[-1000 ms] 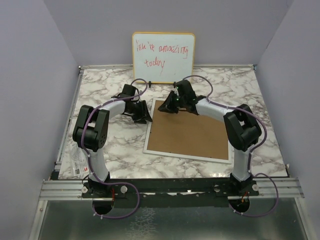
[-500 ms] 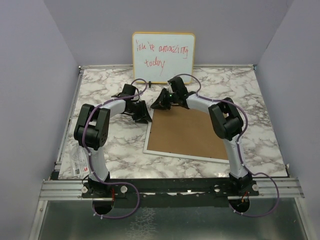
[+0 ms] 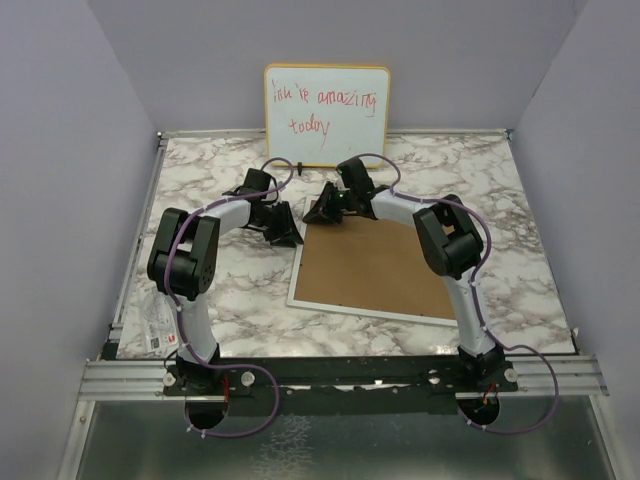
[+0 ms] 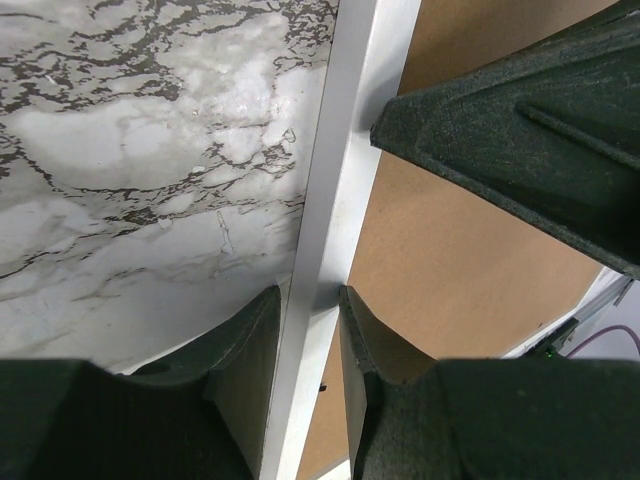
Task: Put the photo into the frame
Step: Install the photo frame at the center of the board.
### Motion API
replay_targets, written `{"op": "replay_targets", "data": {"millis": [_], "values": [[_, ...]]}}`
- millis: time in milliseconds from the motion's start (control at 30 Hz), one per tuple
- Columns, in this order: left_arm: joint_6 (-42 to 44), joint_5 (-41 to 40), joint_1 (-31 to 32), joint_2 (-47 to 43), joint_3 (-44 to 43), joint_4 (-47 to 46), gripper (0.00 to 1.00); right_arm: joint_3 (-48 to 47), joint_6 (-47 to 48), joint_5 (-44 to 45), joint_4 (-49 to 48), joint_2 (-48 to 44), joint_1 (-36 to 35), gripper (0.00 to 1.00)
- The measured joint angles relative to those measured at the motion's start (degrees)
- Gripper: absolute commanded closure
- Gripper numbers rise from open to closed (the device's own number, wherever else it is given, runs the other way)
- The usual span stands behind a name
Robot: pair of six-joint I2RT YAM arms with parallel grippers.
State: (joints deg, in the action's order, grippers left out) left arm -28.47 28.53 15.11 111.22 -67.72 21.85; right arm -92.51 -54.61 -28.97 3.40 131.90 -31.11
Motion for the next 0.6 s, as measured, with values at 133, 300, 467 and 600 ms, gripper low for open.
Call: {"op": "replay_targets", "data": {"millis": [133,300,467,600], "values": [[-0.02,0.02,0.0,0.0,0.11,-0.13,0.67,0.0,0.0,0.55,0.11,0.02,0.17,0.92],[-0.02,0.02,0.0,0.0,0.28,-0.39,0.68,0.0,-0.02,1.05,0.81,0.02,0.22,0.94],[-0.04,-0.02,0.0,0.0,0.26,-0.37,0.68,1.44,-0.9,1.2,0.13,-0.24,0.46,0.95],[-0.04,-0.26,0.0,0.26,0.13,-0.13,0.69,1.97,-2.36,1.25,-0.2,-0.33,0.72,0.96]]}}
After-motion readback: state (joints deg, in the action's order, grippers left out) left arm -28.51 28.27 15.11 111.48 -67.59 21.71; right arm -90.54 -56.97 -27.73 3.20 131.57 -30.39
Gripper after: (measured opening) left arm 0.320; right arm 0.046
